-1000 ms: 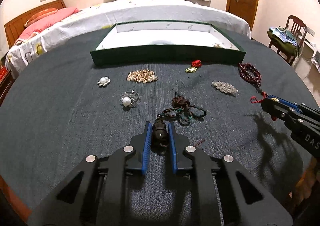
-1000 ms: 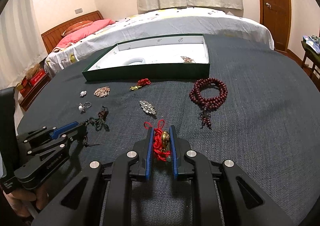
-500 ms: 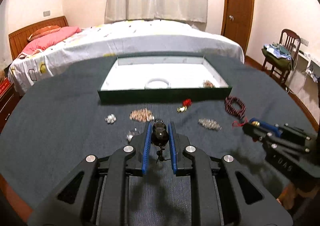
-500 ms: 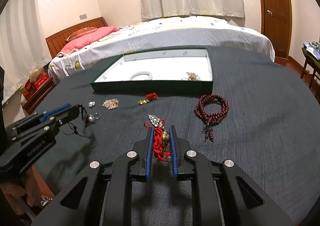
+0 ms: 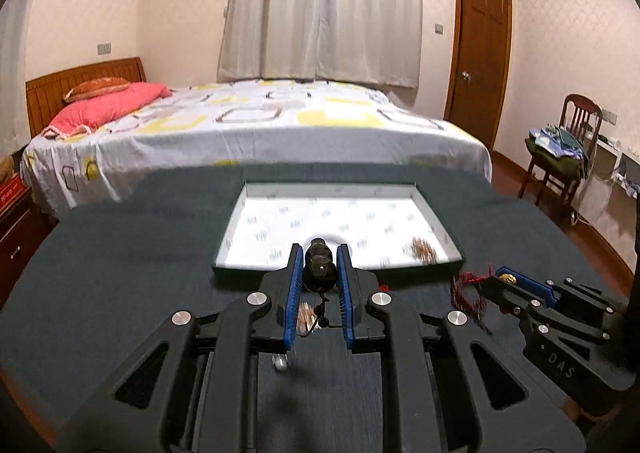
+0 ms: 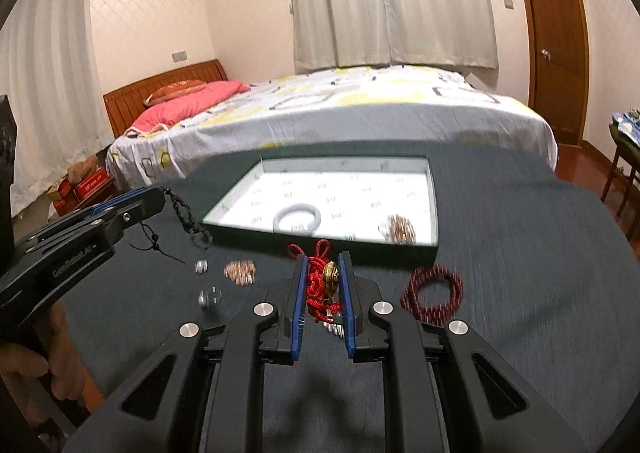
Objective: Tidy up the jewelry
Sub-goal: 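Carry cord and tassel into the white box and open both tools, then grasp the long silver rhinestone brooch with the right tool, then grasp the pearl ring with the left tool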
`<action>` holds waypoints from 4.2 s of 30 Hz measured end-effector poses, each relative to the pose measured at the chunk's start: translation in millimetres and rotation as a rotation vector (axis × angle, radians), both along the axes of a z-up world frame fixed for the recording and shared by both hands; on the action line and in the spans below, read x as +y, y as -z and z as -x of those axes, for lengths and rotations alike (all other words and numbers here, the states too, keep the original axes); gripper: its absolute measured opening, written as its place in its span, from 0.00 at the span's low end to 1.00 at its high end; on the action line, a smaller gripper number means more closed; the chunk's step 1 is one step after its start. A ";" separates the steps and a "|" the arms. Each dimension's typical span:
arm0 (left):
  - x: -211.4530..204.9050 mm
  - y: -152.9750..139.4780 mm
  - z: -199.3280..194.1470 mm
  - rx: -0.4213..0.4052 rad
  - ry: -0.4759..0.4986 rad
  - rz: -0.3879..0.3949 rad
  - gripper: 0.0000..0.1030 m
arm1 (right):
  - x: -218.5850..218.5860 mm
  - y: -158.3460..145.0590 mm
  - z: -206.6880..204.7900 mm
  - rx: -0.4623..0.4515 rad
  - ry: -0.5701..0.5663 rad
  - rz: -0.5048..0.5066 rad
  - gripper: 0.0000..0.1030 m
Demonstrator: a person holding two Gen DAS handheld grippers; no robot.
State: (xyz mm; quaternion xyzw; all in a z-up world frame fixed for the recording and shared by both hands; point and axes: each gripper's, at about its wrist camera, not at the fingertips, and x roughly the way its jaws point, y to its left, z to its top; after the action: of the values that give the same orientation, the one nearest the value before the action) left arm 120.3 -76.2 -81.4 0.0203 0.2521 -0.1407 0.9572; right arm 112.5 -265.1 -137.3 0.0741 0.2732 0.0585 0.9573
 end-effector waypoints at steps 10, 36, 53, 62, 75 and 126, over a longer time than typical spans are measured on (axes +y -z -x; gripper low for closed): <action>-4.7 -9.7 -54.0 -0.049 -0.014 -0.017 0.17 | 5.8 -14.2 -57.7 -0.043 0.006 0.030 0.16; 2.7 109.6 -195.8 0.312 -0.046 -0.117 0.17 | 6.8 83.4 -177.1 0.261 0.030 0.070 0.16; -0.9 118.1 -197.7 0.315 -0.038 -0.136 0.60 | 2.5 81.8 -178.0 0.262 0.029 0.048 0.46; 7.3 99.2 -188.2 0.282 -0.053 -0.095 0.69 | -4.2 55.9 -159.3 0.190 0.039 0.026 0.46; 18.6 60.2 -108.6 0.153 -0.106 -0.066 0.70 | -5.6 51.8 -70.7 0.166 0.009 0.003 0.46; 32.3 110.7 -26.4 0.299 -0.136 -0.081 0.69 | 22.4 85.6 -41.7 0.271 -0.095 0.075 0.13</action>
State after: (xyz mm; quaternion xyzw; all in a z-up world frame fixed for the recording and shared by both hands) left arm 146.7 -43.9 -192.0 0.0206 0.3980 -0.0666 0.9147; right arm 154.2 -242.8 -222.9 0.0327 0.4051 0.0830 0.9099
